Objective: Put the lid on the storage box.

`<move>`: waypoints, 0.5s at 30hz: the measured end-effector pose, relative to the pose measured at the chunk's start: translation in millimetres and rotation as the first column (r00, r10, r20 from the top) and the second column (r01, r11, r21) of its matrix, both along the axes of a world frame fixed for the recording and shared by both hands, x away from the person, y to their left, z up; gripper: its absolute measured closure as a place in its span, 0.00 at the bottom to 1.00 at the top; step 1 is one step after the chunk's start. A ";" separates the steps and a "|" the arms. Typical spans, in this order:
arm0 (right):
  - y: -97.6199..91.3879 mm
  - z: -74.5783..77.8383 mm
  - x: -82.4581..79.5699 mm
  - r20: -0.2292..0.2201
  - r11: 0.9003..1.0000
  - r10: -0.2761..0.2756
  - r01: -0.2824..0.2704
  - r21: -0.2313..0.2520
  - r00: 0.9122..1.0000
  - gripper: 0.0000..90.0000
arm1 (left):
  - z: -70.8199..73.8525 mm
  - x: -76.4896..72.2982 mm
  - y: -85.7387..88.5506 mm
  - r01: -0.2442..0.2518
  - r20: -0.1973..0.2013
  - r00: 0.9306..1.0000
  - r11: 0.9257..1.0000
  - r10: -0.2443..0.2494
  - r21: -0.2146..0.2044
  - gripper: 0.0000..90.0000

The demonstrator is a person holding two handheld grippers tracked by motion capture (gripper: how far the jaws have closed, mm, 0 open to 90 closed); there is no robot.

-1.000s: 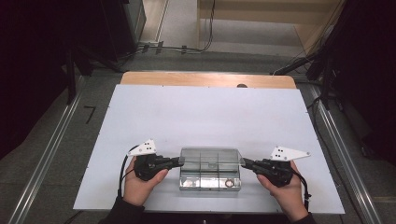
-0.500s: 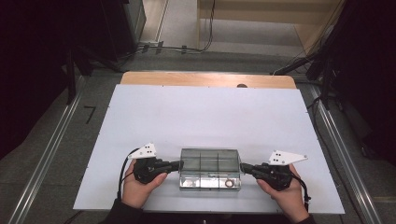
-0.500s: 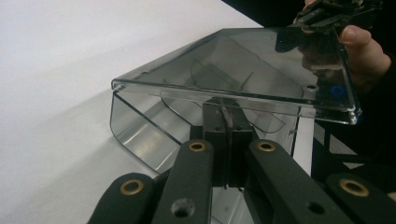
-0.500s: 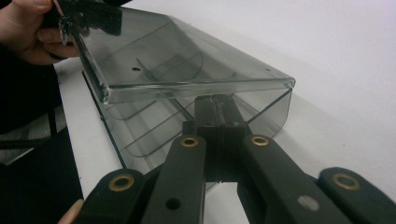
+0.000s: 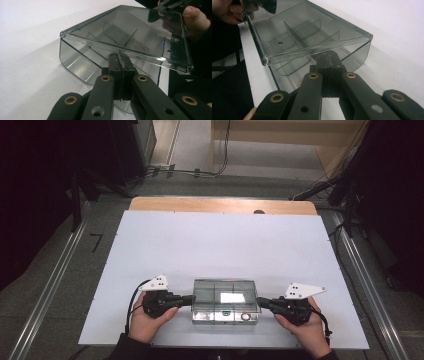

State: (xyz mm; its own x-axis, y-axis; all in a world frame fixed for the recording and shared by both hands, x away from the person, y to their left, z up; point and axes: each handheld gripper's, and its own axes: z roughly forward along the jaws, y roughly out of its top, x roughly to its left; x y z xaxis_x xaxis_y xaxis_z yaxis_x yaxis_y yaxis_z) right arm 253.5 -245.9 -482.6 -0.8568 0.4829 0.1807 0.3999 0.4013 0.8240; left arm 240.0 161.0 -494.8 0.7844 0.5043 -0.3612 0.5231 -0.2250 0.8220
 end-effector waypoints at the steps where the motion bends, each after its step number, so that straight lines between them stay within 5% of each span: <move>1: 0.3 -0.3 0.0 0.002 1.000 0.002 -0.002 -0.006 1.000 0.97 | -0.3 0.3 0.2 0.003 -0.003 1.000 1.000 -0.003 0.001 1.00; 15: 1.9 -3.1 0.4 -0.001 0.999 0.022 -0.022 -0.035 1.000 0.97 | -2.2 1.7 3.1 0.016 -0.022 1.000 1.000 -0.016 0.007 1.00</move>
State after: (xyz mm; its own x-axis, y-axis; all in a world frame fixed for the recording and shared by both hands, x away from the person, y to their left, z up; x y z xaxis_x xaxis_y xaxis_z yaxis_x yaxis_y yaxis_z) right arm 253.9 -243.9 -485.7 -0.8674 0.4698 0.1642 0.3908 0.4386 0.8093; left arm 241.7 164.0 -497.1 0.7846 0.4941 -0.3746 0.5370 -0.2394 0.8089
